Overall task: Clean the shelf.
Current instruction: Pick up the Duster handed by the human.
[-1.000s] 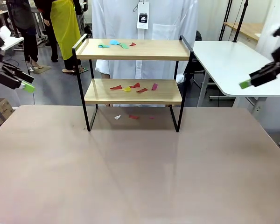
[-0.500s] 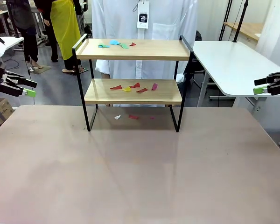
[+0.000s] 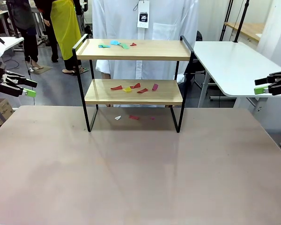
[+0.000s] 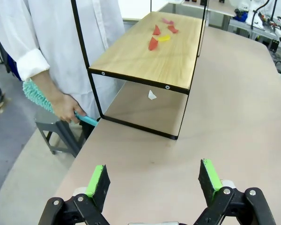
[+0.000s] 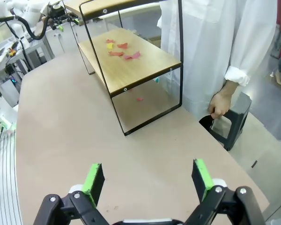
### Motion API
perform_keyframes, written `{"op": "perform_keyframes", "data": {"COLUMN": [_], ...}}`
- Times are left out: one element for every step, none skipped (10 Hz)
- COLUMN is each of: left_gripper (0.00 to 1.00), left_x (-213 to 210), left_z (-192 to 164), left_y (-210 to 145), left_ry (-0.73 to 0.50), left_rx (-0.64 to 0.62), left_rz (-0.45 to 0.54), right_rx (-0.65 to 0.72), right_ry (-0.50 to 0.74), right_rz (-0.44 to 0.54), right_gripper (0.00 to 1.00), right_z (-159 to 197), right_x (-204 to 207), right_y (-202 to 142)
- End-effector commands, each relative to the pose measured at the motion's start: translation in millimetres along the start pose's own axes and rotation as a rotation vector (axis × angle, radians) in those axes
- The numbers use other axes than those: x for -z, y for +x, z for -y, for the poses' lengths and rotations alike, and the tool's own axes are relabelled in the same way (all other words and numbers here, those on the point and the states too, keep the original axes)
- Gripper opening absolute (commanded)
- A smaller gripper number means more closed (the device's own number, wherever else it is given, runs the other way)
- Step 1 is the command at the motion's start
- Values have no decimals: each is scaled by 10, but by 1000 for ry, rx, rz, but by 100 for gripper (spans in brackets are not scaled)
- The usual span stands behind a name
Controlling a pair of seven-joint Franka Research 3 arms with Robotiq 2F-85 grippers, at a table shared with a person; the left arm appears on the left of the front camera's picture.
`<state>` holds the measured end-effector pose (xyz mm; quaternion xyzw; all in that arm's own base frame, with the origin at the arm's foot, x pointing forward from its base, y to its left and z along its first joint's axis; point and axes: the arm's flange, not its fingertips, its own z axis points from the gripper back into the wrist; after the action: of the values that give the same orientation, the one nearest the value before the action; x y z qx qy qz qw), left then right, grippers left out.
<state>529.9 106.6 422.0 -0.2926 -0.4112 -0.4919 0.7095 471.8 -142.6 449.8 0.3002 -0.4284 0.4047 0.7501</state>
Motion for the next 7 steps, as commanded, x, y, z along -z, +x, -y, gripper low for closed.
{"op": "perform_keyframes", "data": {"left_gripper": [100,100,100,100,100,100,100], "left_x": [-6,-66,-111,-155,-200,-256,-306], "left_z": [0,-145,-268,-313,-369,-427,-404], "left_y": [-3,-161,-255,-370,-444,-497,-548], "left_ry": [0,-22,-60,-71,-102,-103,-93], "left_rx": [-1,-36,-37,-15,28,56,81], "left_rz": [1,43,89,141,191,248,307], "right_rx": [8,4,2,-5,-25,-32,-32], "right_ry": [4,22,24,32,40,49,41], "right_rz": [2,22,70,106,145,183,203], "right_gripper": [100,100,100,100,100,100,100], "right_z": [18,276,494,642,757,877,949], "right_x": [16,30,36,55,64,48,24], "right_y": [-38,-181,-289,-420,-504,-566,-629]}}
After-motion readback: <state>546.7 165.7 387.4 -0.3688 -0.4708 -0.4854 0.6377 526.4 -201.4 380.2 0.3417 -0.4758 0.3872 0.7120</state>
